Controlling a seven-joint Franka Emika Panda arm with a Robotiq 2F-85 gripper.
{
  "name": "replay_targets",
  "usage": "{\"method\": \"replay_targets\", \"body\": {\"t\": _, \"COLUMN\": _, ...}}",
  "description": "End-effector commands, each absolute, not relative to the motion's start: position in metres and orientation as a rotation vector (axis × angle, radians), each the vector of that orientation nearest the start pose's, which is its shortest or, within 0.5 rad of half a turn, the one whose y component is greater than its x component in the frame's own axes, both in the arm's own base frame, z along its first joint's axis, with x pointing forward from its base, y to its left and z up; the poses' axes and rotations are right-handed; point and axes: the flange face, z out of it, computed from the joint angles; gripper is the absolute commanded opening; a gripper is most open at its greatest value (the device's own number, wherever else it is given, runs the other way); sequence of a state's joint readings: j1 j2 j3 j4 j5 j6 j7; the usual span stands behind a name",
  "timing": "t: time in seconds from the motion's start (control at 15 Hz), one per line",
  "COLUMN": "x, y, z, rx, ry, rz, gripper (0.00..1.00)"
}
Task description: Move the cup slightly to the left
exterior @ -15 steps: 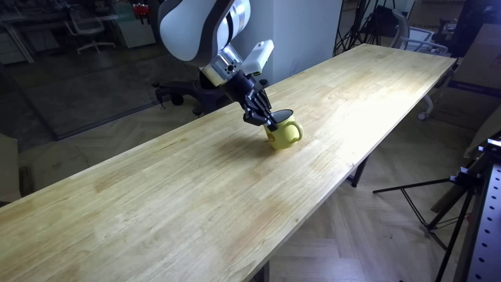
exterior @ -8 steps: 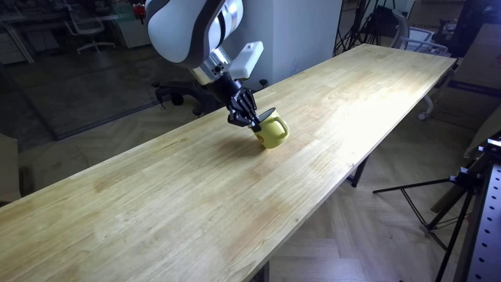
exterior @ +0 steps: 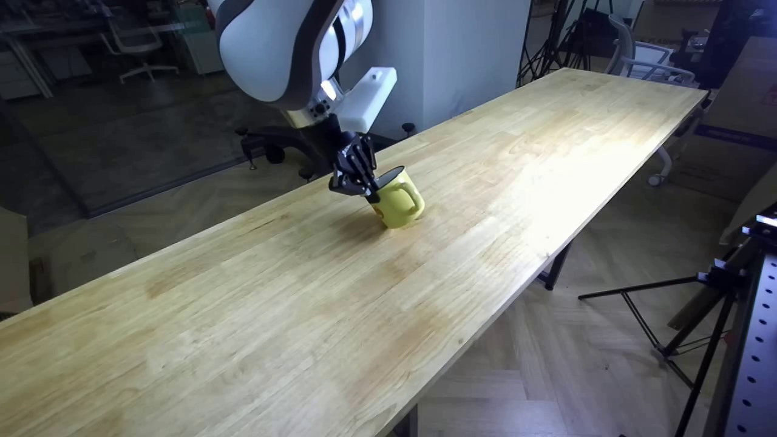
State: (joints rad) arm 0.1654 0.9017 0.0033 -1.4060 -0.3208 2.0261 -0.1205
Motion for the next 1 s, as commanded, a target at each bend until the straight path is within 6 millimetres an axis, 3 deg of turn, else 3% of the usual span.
{"method": "replay_targets", "body": {"t": 0.0, "x": 0.68, "y": 0.105, "z": 0.158, "rx": -3.366, "ry": -0.731, "rz": 0.312, "gripper": 0.02}}
{"method": "replay_targets", "body": {"t": 0.73, "x": 0.656, "y": 0.107, "z": 0.163, "rx": -3.422, "ry": -0.649, "rz": 0.073, "gripper": 0.02}}
{"method": "replay_targets", "body": {"t": 0.8, "x": 0.654, "y": 0.106, "z": 0.164, "rx": -3.423, "ry": -0.64, "rz": 0.059, "gripper": 0.33}}
{"method": "replay_targets", "body": {"t": 0.93, "x": 0.651, "y": 0.105, "z": 0.167, "rx": -3.428, "ry": -0.632, "rz": 0.034, "gripper": 0.4}}
